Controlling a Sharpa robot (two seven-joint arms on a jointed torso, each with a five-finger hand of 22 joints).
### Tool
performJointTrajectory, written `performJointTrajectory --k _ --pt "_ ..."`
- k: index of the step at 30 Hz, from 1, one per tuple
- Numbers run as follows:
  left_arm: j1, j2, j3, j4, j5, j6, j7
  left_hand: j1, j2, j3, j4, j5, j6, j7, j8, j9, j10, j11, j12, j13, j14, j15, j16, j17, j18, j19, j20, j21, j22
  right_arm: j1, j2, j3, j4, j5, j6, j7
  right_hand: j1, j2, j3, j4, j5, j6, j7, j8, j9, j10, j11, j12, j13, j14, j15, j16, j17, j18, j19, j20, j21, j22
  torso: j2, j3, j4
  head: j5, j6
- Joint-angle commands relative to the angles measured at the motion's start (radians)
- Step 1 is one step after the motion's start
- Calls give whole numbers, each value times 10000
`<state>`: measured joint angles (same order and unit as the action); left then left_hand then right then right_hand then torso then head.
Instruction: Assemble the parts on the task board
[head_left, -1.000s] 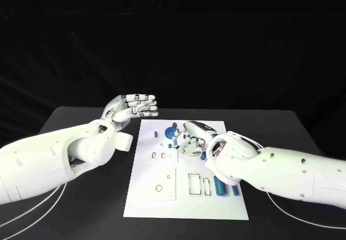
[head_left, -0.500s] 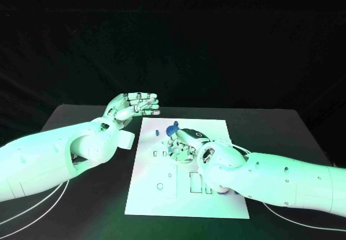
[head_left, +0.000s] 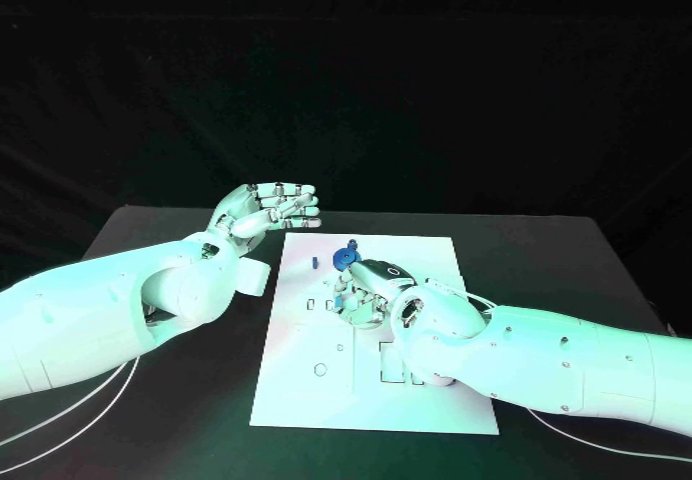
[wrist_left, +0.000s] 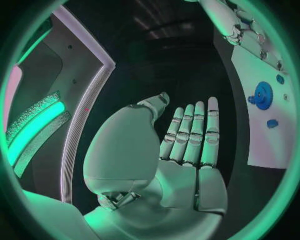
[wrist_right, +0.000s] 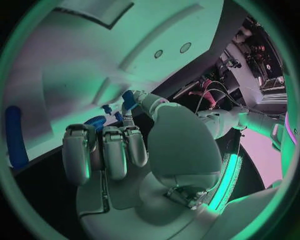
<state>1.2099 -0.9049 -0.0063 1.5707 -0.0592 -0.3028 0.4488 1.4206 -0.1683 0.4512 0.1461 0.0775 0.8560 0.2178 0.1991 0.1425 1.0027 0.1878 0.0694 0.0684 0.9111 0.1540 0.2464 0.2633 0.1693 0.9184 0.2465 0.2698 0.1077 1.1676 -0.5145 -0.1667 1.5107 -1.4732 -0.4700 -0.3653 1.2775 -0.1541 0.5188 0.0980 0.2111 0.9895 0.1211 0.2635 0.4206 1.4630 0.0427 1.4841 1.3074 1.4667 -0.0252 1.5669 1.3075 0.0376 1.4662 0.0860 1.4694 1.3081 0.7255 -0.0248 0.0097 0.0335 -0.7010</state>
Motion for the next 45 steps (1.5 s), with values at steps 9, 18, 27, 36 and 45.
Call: performJointTrajectory --k 9,18,27,36,45 --pt "10 -7 6 12 32 216 15 -42 72 11 -50 -42 -49 241 32 17 -41 48 -34 -7 -71 -1 -64 31 120 -32 48 61 3 -32 60 -12 -27 -296 209 -91 -165 -82 -43 66 -105 -4 -50 113 445 307 -59 -55 1735 1041 -46 39 2633 -87 387 -81 -43 1768 -9 -4 -1 6 -7" --pt "10 -31 6 18 32 216 8 -42 72 11 -50 -42 -49 241 32 17 -41 48 -34 -7 -71 -1 -64 31 120 -32 48 61 3 -35 84 -14 -68 -301 213 -86 -290 -244 -71 88 -192 -226 43 -1 392 200 17 -178 1631 1041 9 39 2633 -71 348 -48 -119 1718 -7 -1 -8 1 -1" --pt "10 -47 6 22 32 219 3 -42 72 11 -50 -42 -49 241 32 17 -41 48 -34 -7 -71 -1 -64 31 120 -32 48 61 3 -35 119 -17 -95 -287 200 -52 -355 -385 -68 93 -317 -540 190 -207 290 43 145 -347 1489 1041 115 39 2633 -56 310 37 -195 1672 -2 6 -3 -4 5" --pt "10 -59 6 5 32 226 -33 -53 74 13 -57 -42 -53 242 34 19 -44 49 -35 -8 -83 1 -67 46 120 -38 50 65 2 -35 148 -22 -107 -285 200 10 -407 -573 -107 90 -429 -877 346 -460 166 -291 287 -710 1169 1041 241 39 2633 -27 242 149 -321 1590 -2 7 -15 8 -11" --pt "10 -69 5 -6 32 221 -48 -53 74 13 -57 -42 -53 242 34 19 -44 49 -35 -8 -83 1 -67 46 120 -38 50 65 2 -34 122 -25 -56 -292 69 66 -526 -824 -769 347 -1310 -1288 444 -773 25 -952 393 -1466 481 1041 341 39 2633 43 84 264 -618 1400 -7 1 0 -2 -8"
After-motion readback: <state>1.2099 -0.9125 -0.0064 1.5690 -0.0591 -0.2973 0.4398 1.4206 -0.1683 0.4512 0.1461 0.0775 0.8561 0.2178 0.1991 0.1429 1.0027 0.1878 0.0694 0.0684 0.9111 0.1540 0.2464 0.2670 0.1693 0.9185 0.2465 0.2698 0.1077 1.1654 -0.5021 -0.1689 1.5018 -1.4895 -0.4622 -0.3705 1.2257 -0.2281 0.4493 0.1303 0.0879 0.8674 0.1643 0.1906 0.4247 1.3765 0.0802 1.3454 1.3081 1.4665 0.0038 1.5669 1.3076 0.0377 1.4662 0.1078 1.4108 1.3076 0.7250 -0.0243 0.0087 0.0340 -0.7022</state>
